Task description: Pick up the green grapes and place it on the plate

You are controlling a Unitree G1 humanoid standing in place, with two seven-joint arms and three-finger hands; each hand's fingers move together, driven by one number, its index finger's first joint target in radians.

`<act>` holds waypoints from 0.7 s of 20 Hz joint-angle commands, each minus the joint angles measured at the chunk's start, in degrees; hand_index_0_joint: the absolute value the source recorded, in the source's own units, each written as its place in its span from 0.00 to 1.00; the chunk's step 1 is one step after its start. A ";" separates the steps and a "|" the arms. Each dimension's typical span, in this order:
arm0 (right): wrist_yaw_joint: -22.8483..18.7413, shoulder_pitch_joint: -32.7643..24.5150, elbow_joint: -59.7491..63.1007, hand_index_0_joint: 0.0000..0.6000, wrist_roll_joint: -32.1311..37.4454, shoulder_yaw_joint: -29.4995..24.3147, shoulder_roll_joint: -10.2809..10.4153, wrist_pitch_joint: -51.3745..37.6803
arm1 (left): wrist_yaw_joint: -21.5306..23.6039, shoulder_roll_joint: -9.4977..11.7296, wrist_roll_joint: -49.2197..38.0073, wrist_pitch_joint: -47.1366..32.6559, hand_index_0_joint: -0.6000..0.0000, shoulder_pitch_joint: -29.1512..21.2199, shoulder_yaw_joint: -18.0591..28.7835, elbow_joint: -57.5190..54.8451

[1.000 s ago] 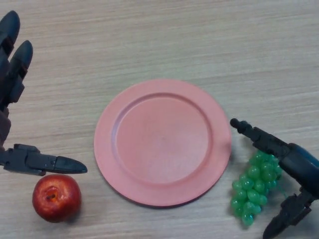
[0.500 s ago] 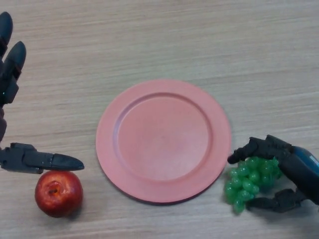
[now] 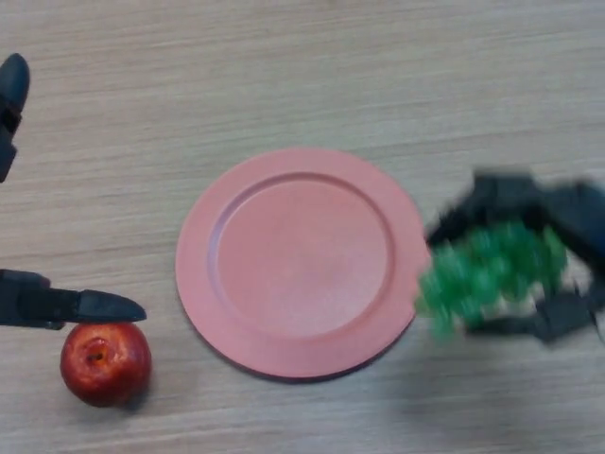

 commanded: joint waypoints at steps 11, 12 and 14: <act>-20.99 -28.58 1.41 0.50 -4.73 20.96 8.06 14.59 | -0.49 3.82 -12.14 -3.23 1.00 -0.45 7.44 -3.21; -21.43 -29.06 1.56 0.25 -4.74 21.80 8.09 14.05 | -0.85 3.81 -12.23 -3.73 1.00 -0.14 7.79 -2.52; -22.12 -28.78 -0.03 0.00 -2.97 22.65 8.13 14.94 | -1.44 3.96 -11.89 -4.69 1.00 0.19 8.34 -1.04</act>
